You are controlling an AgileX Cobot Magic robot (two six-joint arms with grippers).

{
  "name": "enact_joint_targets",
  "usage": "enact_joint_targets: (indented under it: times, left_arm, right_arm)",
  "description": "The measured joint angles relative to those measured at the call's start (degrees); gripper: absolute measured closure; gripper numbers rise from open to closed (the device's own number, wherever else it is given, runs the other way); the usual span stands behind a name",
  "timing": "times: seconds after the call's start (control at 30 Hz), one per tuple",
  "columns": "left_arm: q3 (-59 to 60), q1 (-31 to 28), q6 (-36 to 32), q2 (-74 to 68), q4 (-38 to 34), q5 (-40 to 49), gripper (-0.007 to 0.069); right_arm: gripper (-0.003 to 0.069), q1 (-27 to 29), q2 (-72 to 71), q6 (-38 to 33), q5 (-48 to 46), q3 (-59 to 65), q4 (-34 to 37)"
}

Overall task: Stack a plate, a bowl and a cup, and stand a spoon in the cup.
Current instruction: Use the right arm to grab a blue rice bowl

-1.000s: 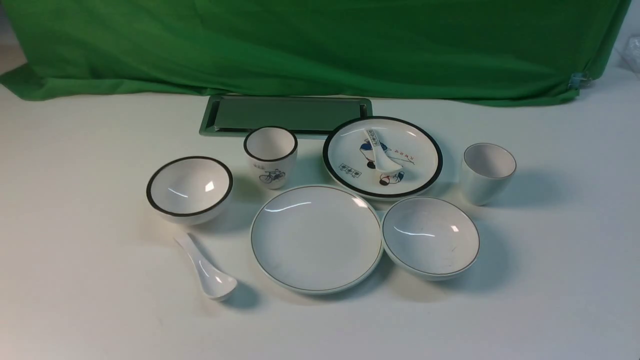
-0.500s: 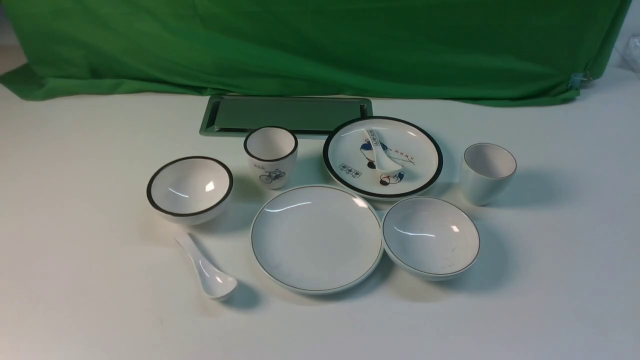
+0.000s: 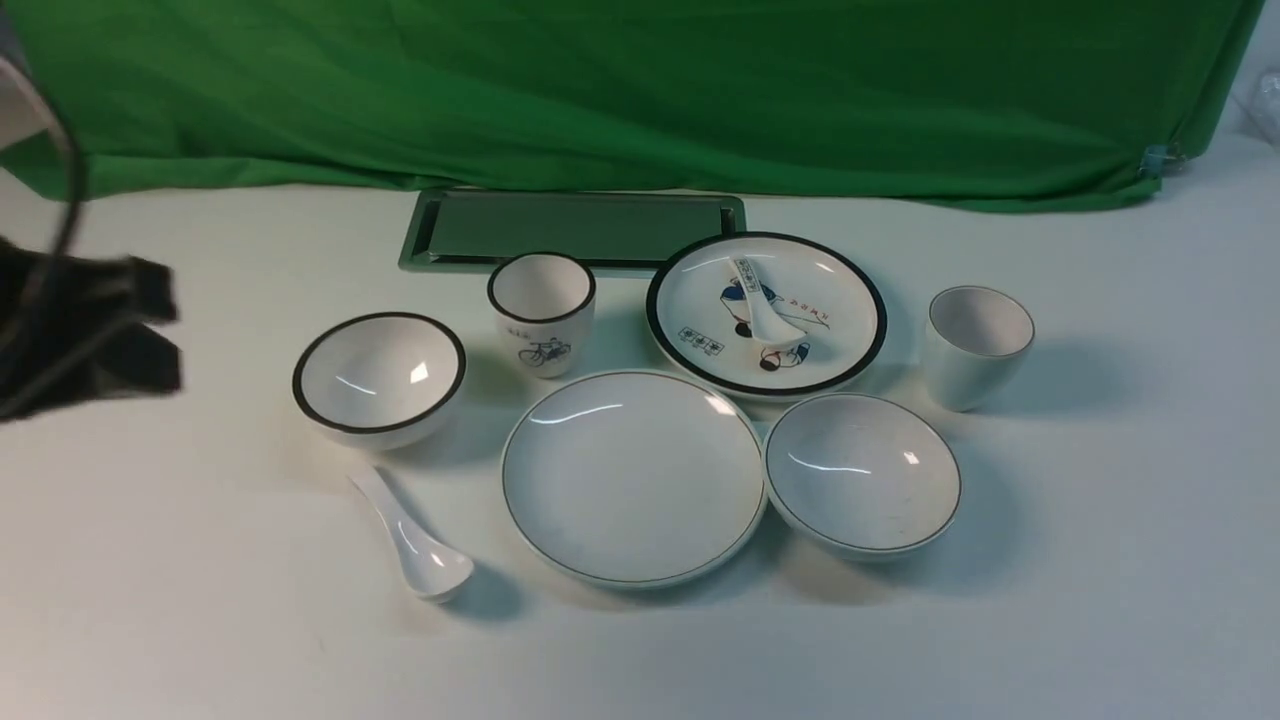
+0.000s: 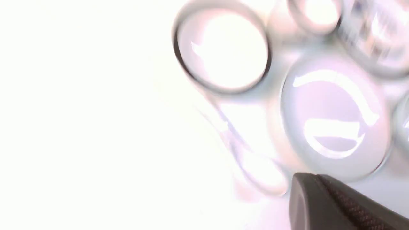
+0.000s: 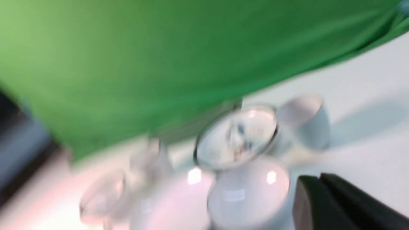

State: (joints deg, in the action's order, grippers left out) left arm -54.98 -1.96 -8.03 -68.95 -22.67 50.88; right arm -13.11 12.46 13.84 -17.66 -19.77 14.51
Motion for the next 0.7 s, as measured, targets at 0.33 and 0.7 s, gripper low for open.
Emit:
enact_joint_targets:
  times: [0.33, 0.7]
  left_arm:
    - [-4.7, 15.1, 5.4, -13.0, 9.7, -2.0, 0.0627]
    - [-5.7, 15.3, 5.2, -12.1, 10.5, 0.9, 0.0628]
  right_arm:
    - [0.0627, -2.5, 42.1, -6.5, -29.9, -30.9, -12.5]
    - [0.0200, -2.5, 81.1, -10.5, -29.7, -50.9, -9.3]
